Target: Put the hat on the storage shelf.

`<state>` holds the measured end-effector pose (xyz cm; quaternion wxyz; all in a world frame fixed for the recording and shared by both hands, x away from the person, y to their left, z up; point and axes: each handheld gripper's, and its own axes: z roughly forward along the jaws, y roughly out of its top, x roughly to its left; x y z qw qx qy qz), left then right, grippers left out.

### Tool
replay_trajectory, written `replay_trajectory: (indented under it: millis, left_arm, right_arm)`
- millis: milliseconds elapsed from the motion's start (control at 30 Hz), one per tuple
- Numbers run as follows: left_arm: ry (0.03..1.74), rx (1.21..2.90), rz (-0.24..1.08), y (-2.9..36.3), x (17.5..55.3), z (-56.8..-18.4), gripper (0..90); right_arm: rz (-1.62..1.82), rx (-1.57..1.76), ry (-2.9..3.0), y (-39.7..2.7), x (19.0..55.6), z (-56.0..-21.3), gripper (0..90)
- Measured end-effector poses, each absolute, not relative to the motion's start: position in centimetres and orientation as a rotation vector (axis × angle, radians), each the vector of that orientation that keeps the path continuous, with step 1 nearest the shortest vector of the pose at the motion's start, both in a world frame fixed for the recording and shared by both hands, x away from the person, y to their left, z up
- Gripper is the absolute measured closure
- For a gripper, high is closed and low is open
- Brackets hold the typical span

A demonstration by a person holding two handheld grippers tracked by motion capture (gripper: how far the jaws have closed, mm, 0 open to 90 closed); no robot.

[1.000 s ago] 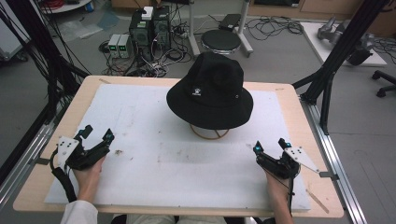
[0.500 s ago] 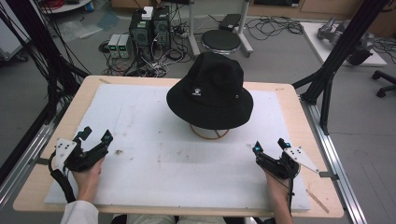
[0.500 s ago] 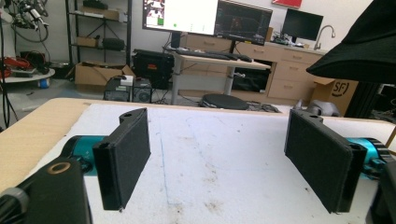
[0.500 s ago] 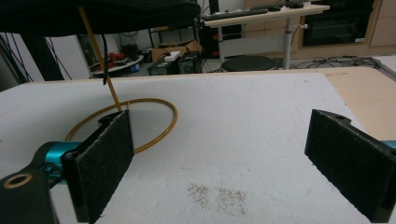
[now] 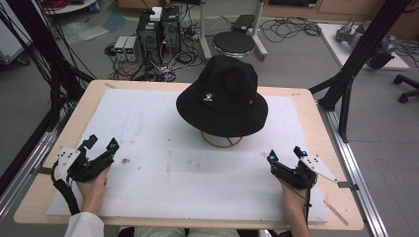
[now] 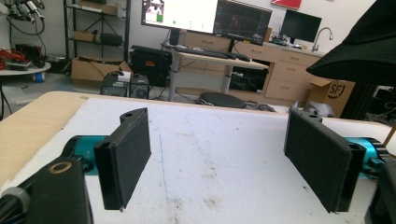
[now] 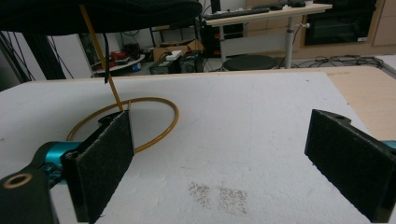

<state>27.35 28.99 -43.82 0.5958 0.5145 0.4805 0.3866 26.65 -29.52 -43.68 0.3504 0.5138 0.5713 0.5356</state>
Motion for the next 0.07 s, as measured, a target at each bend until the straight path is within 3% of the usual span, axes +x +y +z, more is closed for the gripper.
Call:
replay_trajectory:
  millis: [67]
  left_arm:
    - [1.113, 1.197, 0.894, 28.97, 27.36, -43.81, 23.0]
  right_arm:
    - [1.384, 1.328, 1.483, -29.51, 26.69, -43.69, 7.4]
